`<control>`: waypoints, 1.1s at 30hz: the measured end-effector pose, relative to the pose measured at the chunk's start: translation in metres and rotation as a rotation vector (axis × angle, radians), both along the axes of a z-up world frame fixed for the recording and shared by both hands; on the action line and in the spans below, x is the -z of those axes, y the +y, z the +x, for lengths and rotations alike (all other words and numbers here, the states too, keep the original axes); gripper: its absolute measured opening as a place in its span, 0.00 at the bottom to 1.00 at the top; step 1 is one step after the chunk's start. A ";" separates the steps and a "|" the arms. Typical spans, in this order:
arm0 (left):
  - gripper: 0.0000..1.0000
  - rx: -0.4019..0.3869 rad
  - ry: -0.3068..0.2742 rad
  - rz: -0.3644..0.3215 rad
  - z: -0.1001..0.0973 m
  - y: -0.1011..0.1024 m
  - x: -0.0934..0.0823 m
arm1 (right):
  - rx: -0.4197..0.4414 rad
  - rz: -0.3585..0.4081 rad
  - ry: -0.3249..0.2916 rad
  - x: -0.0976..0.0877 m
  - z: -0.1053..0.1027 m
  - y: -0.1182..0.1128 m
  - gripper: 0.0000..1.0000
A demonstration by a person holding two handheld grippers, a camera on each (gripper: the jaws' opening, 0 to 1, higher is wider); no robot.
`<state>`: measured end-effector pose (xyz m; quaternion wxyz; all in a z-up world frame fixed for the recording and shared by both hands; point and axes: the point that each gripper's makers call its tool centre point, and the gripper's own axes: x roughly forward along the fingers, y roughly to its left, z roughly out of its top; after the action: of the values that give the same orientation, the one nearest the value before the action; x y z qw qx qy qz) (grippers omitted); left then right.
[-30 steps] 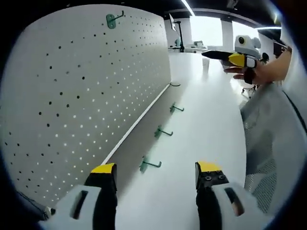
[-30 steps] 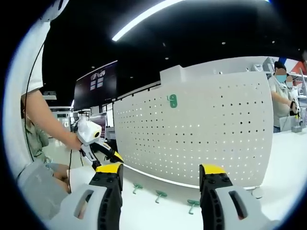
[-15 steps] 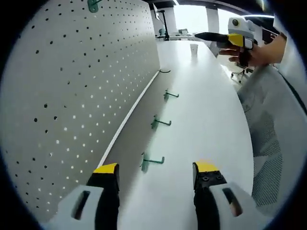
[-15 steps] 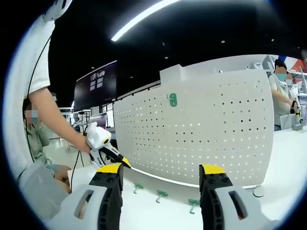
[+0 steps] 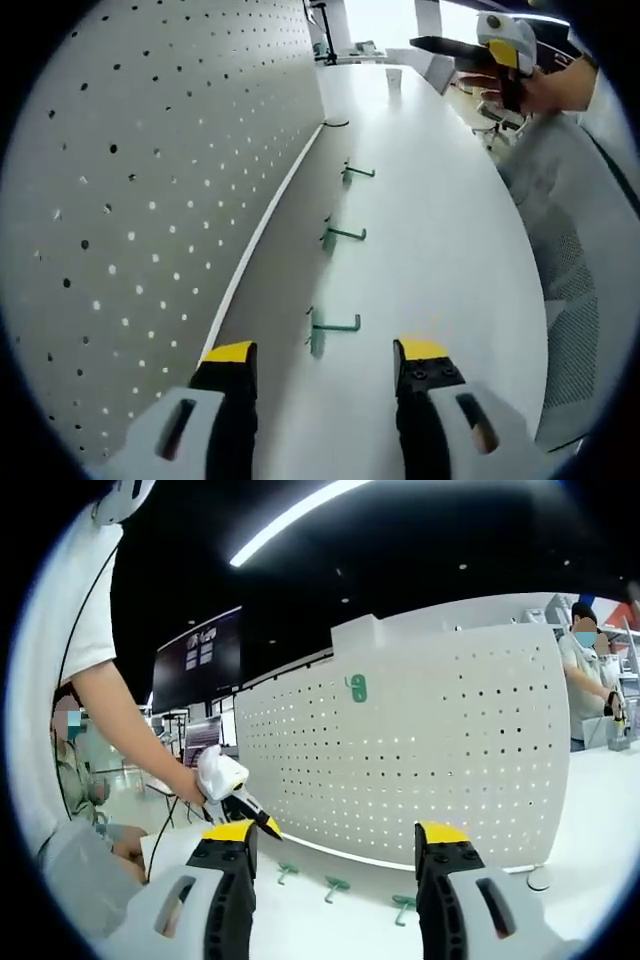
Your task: Insert the hook assembly into the mounting plate slot until the hook locks in place.
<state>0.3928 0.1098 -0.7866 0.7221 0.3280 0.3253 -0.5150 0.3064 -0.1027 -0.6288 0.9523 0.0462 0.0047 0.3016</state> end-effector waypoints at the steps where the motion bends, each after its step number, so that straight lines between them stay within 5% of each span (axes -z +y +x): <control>1: 0.55 0.001 0.002 0.002 0.001 0.000 0.001 | 0.000 0.002 0.001 0.000 0.000 0.000 0.62; 16: 0.53 0.063 0.051 0.074 0.001 0.000 0.032 | -0.009 -0.014 0.013 0.003 -0.001 0.001 0.60; 33: 0.50 0.093 0.123 0.084 0.006 -0.006 0.041 | -0.029 -0.011 0.034 0.008 -0.002 0.006 0.58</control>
<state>0.3991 0.1036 -0.8280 0.6616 0.3403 0.3749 -0.5531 0.3040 -0.0970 -0.6367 0.9478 0.0460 0.0233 0.3147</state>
